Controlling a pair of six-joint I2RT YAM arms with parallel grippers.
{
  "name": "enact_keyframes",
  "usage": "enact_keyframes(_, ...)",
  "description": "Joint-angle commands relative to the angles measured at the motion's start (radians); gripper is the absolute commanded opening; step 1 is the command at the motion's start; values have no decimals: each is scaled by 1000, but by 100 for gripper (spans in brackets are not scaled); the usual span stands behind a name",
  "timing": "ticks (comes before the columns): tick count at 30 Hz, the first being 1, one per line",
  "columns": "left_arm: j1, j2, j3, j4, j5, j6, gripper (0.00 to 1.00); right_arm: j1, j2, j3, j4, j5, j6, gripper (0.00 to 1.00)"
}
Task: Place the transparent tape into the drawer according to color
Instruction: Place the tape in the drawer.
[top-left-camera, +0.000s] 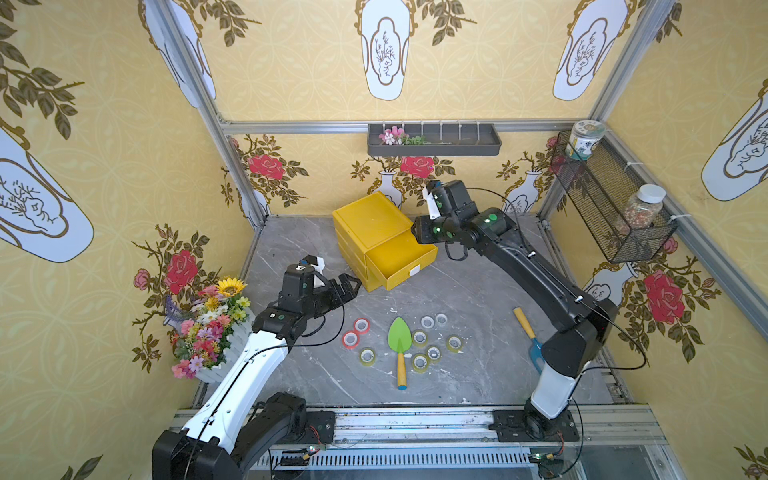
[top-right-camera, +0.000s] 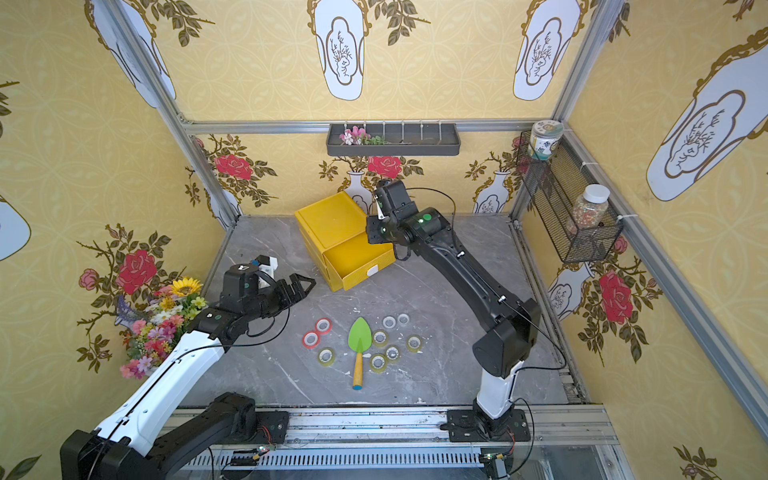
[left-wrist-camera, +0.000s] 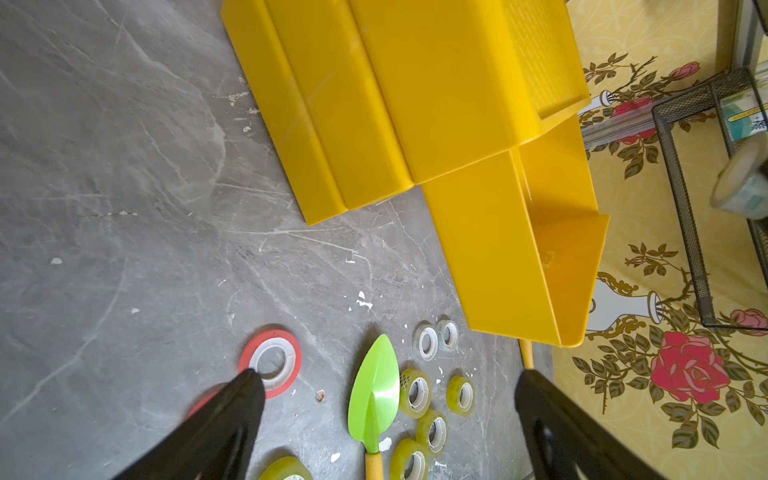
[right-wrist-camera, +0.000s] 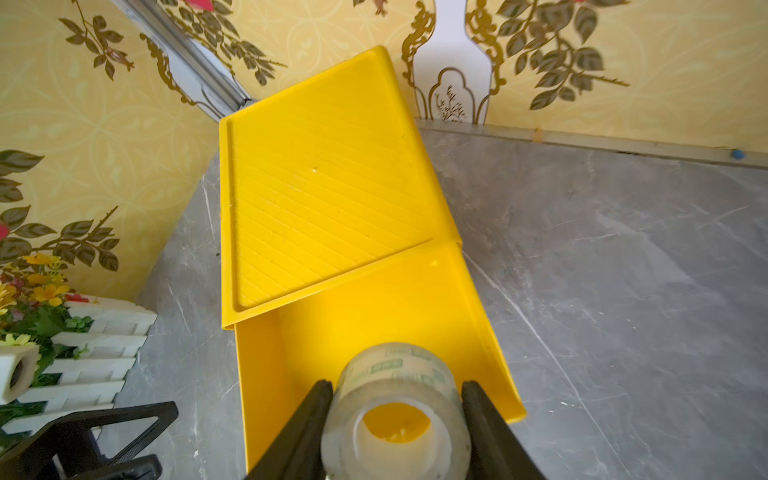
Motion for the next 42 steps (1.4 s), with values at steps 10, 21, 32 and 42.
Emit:
enact_keyframes(10,0,8,-8,16,-2,13,100,5,196,108,-108,-11,-49,43)
enact_keyframes(21,1,8,-9,16,-1,16,100,8,230,123,-118,32,-59,58)
enact_keyframes(32,0,11,-10,18,-1,23,100,8,138,111,-71,50,-56,69)
enact_keyframes(42,-112,11,20,3,-41,20,100,9,-163,-197,92,25,-4,71)
